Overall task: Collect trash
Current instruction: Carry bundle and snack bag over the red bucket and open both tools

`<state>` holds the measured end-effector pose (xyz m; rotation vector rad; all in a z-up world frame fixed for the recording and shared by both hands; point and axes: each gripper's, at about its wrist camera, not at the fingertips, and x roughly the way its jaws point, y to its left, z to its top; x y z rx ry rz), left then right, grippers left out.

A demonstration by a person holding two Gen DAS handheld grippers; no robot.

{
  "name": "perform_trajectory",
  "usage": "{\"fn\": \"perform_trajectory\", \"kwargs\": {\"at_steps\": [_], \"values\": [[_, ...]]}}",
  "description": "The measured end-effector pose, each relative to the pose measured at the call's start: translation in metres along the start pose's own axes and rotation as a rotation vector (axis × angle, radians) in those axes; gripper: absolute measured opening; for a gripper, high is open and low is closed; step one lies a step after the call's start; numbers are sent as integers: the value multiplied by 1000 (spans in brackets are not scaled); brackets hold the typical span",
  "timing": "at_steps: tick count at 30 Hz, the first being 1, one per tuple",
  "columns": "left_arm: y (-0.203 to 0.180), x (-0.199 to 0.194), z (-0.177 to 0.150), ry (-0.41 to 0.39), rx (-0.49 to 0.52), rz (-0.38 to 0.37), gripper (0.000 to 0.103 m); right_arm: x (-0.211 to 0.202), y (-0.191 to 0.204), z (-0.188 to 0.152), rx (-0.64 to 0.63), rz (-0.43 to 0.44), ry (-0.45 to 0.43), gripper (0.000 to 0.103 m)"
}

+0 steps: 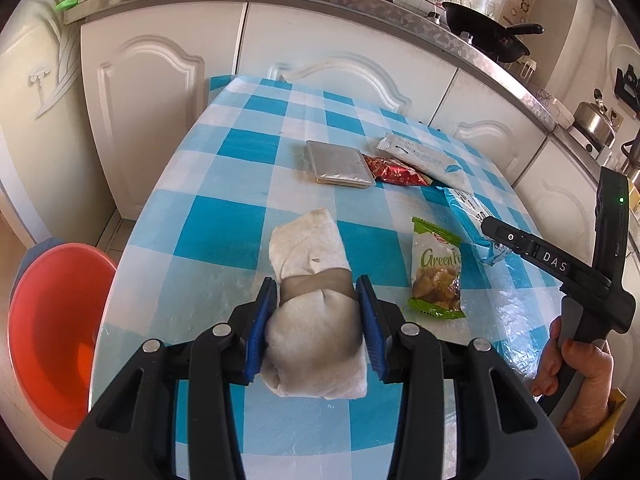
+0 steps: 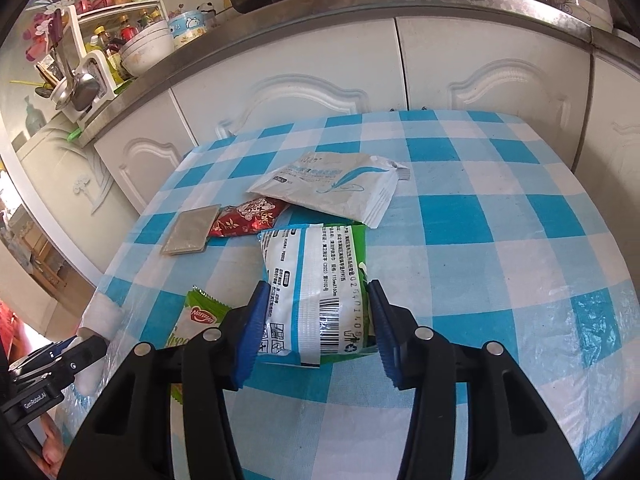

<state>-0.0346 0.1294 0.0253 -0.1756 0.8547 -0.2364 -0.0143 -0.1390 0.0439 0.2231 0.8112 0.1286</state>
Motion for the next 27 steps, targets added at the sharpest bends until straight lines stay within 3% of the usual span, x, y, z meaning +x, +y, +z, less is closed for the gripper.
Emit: {"fn": "perform_trajectory", "kwargs": {"at_steps": [12, 27], "values": [[15, -21, -7, -35, -22, -26, 42, -34, 9, -1, 3, -6, -47, 49], [52, -38, -22, -56, -80, -29, 41, -52, 65, -1, -110, 25, -65, 49]]}}
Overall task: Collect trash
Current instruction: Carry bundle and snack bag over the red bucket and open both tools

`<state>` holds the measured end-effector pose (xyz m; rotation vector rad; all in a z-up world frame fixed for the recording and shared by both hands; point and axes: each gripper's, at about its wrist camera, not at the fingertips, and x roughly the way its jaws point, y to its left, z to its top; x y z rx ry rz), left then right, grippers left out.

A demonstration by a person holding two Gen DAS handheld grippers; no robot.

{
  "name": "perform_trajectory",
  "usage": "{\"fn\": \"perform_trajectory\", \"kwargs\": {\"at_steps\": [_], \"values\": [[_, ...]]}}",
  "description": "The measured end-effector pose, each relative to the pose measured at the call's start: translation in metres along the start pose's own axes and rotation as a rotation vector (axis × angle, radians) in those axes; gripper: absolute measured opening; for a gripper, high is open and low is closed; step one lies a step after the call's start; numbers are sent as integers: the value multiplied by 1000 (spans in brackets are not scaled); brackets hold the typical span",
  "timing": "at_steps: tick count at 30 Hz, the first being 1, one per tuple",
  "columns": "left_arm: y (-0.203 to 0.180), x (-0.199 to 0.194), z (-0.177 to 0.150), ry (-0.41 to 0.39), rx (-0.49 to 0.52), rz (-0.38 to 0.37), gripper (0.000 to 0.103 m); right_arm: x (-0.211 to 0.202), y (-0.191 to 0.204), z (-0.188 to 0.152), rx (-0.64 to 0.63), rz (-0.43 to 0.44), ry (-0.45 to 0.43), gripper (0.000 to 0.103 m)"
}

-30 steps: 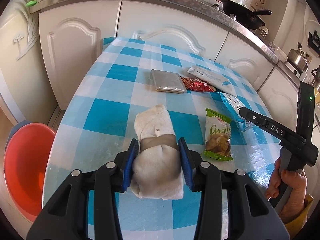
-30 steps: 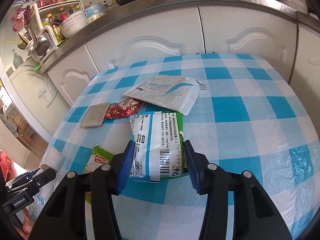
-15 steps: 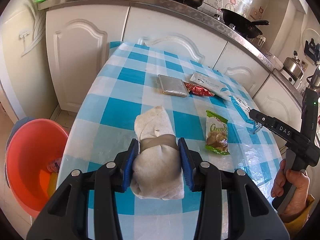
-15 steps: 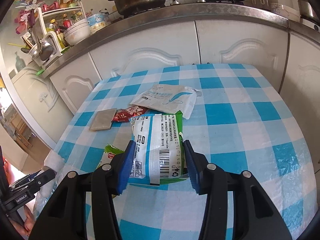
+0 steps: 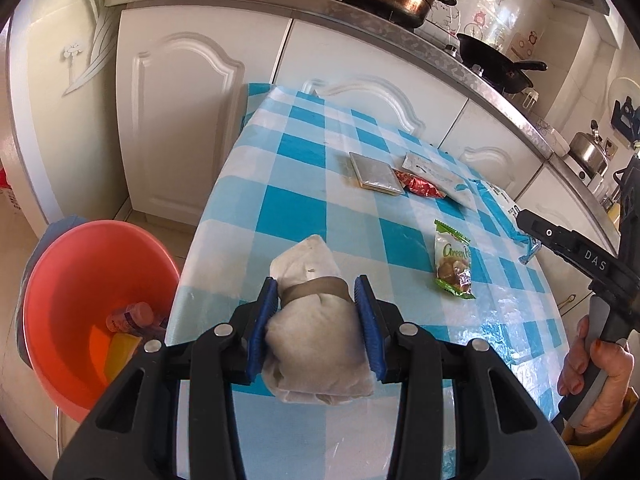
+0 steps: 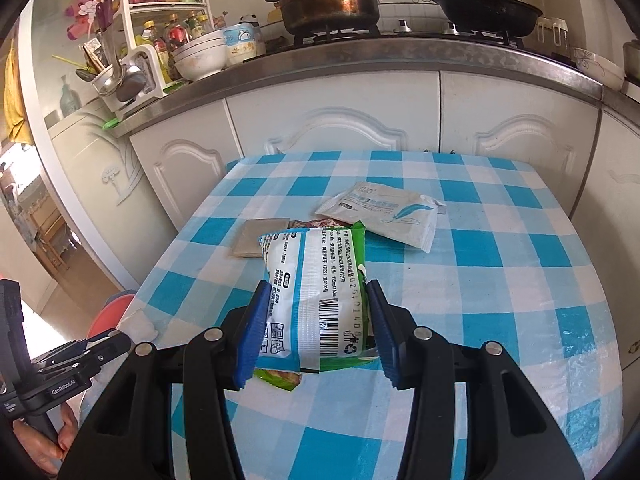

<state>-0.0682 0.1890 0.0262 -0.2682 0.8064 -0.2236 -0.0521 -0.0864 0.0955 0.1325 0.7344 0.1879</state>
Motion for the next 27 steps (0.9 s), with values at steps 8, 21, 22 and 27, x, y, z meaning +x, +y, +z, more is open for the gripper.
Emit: {"fn": "perform_trajectory", "kwargs": {"at_steps": [8, 21, 22, 27], "values": [[23, -21, 6, -40, -41, 9, 41, 5, 44, 0, -63, 77, 16, 49], [97, -61, 10, -106, -150, 156, 41, 33, 159, -3, -198, 330, 111, 49], [106, -62, 9, -101, -163, 172, 41, 35, 170, -4, -215, 349, 119, 49], [137, -63, -1, -83, -212, 236, 41, 47, 217, -9, -283, 432, 161, 49]]}}
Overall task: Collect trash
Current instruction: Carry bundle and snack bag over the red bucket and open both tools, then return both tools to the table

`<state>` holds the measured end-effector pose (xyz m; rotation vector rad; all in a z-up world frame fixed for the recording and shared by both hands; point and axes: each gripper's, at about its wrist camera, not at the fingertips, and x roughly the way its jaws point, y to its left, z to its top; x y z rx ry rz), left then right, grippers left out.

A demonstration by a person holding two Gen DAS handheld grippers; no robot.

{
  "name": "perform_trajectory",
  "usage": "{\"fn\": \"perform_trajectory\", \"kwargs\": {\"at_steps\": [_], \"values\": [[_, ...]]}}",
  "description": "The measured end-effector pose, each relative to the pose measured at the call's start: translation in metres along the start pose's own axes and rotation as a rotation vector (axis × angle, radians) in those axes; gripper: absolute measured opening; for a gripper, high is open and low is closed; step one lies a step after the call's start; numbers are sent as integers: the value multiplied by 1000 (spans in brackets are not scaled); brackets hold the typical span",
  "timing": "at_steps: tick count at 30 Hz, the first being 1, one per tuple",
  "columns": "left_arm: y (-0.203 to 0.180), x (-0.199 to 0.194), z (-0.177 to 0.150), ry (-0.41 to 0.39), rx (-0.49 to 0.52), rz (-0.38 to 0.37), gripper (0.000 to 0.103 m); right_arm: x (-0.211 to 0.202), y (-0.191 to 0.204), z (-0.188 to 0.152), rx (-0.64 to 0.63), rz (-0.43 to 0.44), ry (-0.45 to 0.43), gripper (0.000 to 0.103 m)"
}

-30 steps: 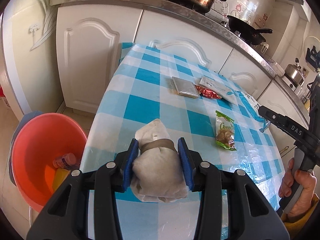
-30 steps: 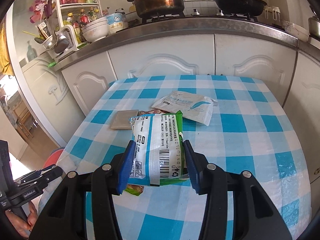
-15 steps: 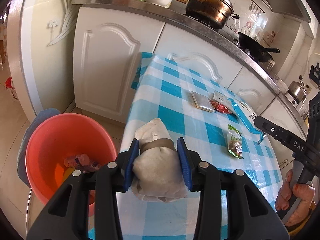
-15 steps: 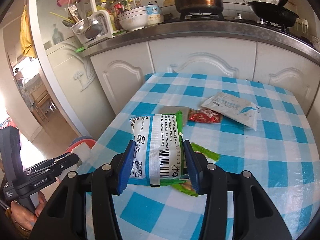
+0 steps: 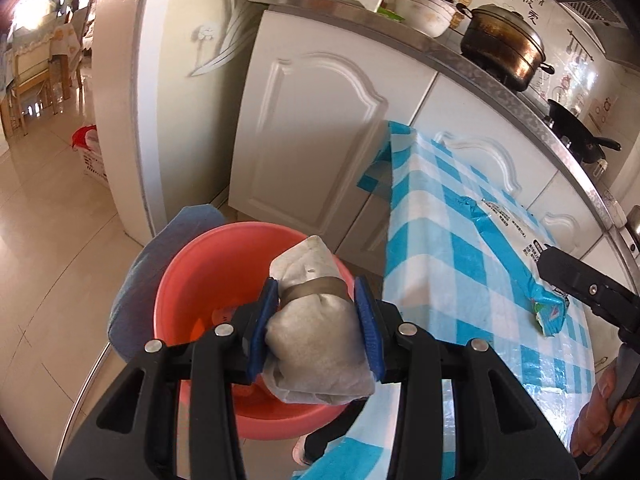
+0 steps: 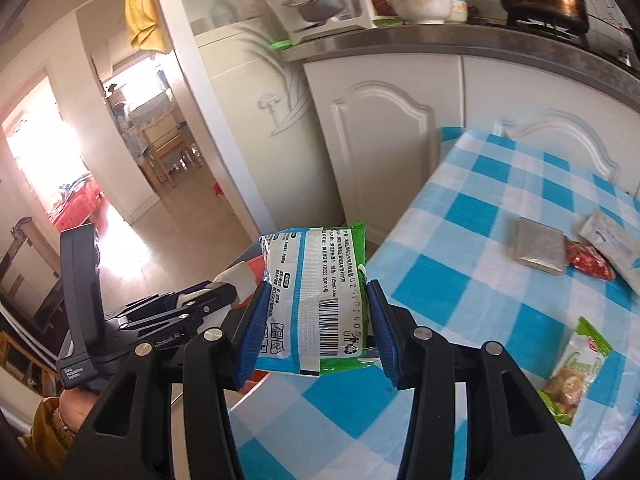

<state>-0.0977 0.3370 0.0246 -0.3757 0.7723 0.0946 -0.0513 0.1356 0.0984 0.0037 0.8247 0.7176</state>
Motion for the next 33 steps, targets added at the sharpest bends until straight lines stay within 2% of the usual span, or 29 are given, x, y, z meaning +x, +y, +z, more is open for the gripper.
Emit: {"fn": "perform_trajectory", "kwargs": {"at_steps": [6, 7, 9, 10, 11, 15, 17, 24, 29, 33], "values": [[25, 14, -8, 42, -34, 47, 42, 41, 32, 5, -61, 68, 69, 52], [30, 19, -9, 57, -42, 62, 45, 47, 36, 5, -64, 64, 75, 52], [38, 28, -12, 89, -61, 93, 54, 56, 40, 5, -62, 80, 91, 67], [43, 32, -14, 104, -73, 105, 60, 57, 40, 4, -58, 72, 83, 71], [47, 35, -16, 113, -87, 115, 72, 56, 39, 3, -51, 67, 74, 77], [56, 34, -18, 114, -93, 142, 80, 43, 24, 3, 1, 61, 36, 82], [56, 32, -17, 109, -87, 151, 81, 35, 12, 5, 32, 57, 17, 84], [42, 25, -9, 89, -65, 149, 88, 6, -19, -5, 96, -38, -35, 91], [23, 18, -5, 80, -47, 117, 90, -4, -34, -14, 136, -44, -47, 91], [6, 13, -4, 72, -32, 88, 90, -15, -38, -19, 131, -82, -77, 91]]}}
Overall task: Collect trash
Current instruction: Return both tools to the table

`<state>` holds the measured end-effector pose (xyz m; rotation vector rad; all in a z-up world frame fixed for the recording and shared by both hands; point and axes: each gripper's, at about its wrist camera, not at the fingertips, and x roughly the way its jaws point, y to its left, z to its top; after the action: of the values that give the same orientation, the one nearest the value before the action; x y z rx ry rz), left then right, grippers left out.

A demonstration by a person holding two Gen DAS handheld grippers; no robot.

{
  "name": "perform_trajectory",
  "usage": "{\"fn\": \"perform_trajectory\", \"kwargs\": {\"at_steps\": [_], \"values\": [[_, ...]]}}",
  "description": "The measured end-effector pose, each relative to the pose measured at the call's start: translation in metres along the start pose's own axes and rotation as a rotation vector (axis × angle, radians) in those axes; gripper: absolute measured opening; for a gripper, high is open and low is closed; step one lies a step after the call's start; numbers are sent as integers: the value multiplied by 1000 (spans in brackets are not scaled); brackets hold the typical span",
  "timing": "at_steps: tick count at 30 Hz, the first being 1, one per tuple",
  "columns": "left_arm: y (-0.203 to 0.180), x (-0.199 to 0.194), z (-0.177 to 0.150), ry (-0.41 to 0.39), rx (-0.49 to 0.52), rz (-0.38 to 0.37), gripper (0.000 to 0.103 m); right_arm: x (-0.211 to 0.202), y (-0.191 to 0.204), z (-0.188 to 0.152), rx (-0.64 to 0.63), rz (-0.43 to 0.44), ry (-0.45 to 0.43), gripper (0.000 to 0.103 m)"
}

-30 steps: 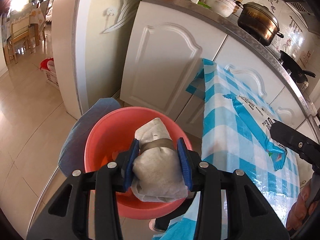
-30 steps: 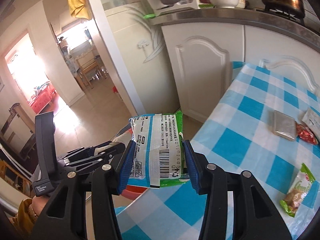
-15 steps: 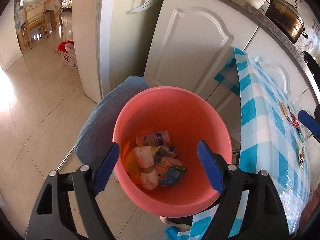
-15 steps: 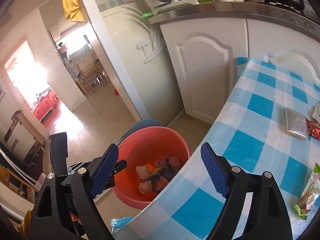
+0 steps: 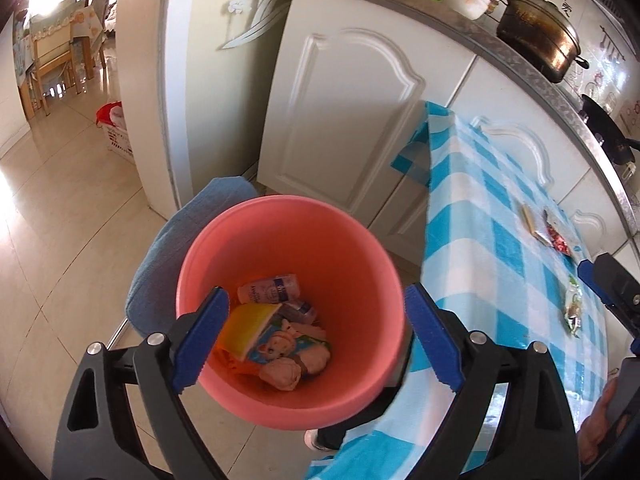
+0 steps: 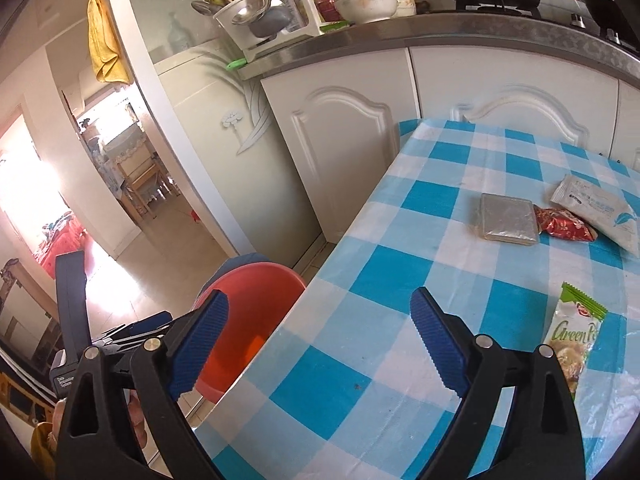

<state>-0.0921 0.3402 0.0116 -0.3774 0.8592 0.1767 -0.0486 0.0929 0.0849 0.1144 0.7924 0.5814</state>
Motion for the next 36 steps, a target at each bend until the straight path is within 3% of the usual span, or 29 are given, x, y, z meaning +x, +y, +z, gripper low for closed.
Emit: {"fn": "perform_trajectory", "kwargs": {"at_steps": [11, 36], "values": [[-52, -14, -3, -6, 87, -47, 90, -28, -18, -2, -15, -82, -69, 91], [-137, -21, -17, 11, 251, -36, 90, -73, -101, -10, 100, -214, -166, 92]]}}
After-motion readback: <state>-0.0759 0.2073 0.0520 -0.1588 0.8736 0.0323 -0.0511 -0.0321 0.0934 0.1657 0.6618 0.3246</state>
